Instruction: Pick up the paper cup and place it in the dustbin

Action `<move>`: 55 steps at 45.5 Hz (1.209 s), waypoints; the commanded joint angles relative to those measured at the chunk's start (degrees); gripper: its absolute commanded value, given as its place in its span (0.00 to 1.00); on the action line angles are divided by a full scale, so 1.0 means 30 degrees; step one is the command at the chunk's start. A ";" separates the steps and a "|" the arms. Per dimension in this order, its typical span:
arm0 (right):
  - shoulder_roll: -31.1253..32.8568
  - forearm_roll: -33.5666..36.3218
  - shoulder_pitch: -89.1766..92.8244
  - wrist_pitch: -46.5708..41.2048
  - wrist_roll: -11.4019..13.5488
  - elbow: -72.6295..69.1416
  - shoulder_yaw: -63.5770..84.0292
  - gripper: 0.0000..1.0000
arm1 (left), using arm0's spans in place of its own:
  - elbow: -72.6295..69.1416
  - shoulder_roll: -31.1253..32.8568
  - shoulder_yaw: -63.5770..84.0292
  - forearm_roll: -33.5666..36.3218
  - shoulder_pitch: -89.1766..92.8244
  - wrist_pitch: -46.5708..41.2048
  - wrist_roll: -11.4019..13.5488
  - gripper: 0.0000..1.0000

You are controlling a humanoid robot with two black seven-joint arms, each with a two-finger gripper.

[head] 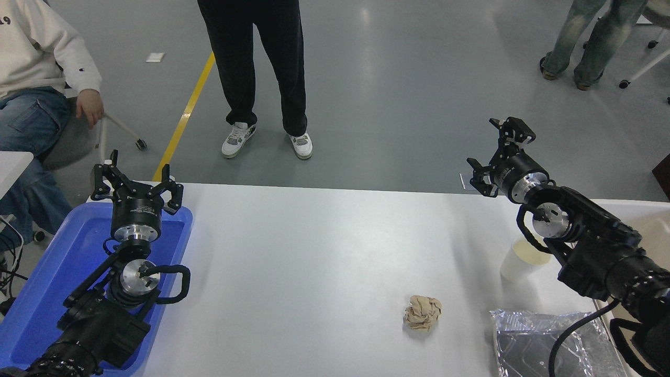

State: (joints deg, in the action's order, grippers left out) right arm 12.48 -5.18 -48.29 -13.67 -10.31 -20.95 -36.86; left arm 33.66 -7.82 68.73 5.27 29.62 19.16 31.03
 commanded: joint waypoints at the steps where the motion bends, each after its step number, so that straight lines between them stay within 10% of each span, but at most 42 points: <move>1: 0.0000 0.0027 0.0100 0.0044 0.0007 0.0012 0.0013 1.00 | 0.0000 0.0000 0.0000 0.0000 0.0000 0.0000 0.0000 0.99; 39: 0.1815 -0.0177 -0.0105 -0.0015 0.0271 -0.2564 0.0071 1.00 | 0.0000 -0.0176 -0.0293 0.0000 0.0029 0.0000 0.0000 0.99; 55: 0.4097 -0.0354 -0.2299 0.0307 0.1707 -0.4643 0.4488 1.00 | 0.0000 -0.0176 -0.0293 0.0000 0.0029 0.0000 0.0000 0.99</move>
State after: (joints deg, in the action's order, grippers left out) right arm 20.08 -5.97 -50.86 -13.23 -7.02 -30.84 -32.66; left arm 33.66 -8.35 67.86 5.25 29.71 19.16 31.03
